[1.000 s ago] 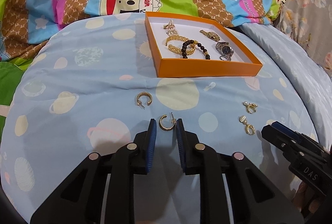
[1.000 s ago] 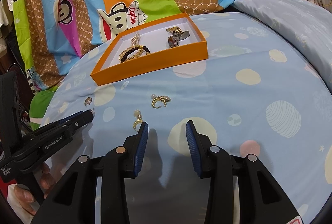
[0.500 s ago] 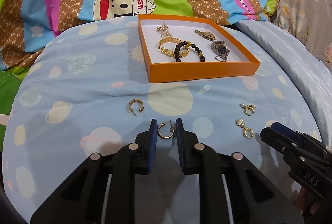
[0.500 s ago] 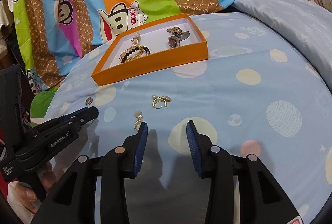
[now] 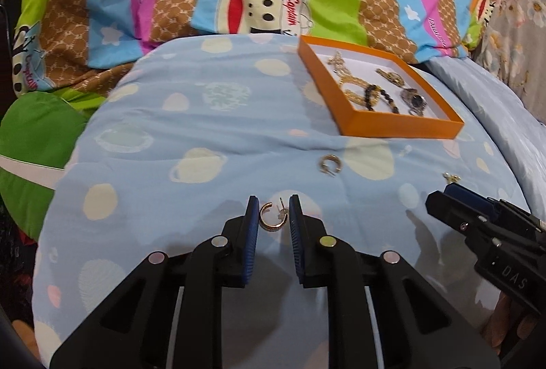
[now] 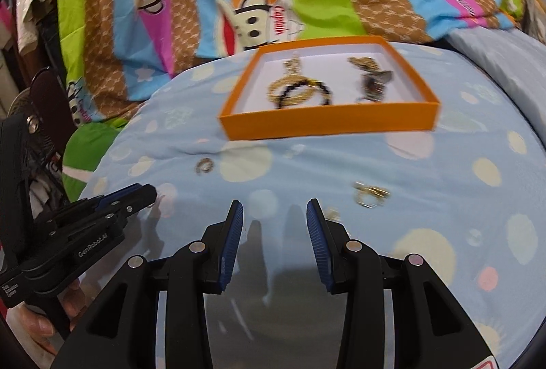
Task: Organize jewelry
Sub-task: 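Grasp the second gold hoop earring with the right tool while the left tool holds its hoop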
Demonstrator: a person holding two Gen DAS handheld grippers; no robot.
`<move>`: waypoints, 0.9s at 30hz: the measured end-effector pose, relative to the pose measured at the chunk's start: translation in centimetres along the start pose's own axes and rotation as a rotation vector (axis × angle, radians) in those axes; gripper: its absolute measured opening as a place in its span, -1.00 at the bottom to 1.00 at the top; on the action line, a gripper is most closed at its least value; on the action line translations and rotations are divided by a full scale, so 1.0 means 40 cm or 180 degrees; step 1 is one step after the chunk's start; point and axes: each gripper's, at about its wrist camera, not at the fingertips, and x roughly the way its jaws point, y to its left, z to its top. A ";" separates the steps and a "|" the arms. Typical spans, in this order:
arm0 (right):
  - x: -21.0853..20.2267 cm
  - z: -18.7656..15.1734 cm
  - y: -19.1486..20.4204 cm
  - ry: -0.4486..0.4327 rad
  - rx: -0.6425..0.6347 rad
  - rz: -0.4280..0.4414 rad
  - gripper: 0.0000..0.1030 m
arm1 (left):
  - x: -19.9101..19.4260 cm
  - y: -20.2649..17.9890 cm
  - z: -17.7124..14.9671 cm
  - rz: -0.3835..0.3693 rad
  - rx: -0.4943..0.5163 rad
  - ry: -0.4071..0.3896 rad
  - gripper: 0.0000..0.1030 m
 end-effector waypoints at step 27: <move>0.179 0.088 0.155 0.0311 -0.0335 -0.0149 -0.67 | 0.013 0.079 0.000 -0.0137 -0.0281 0.0079 -0.66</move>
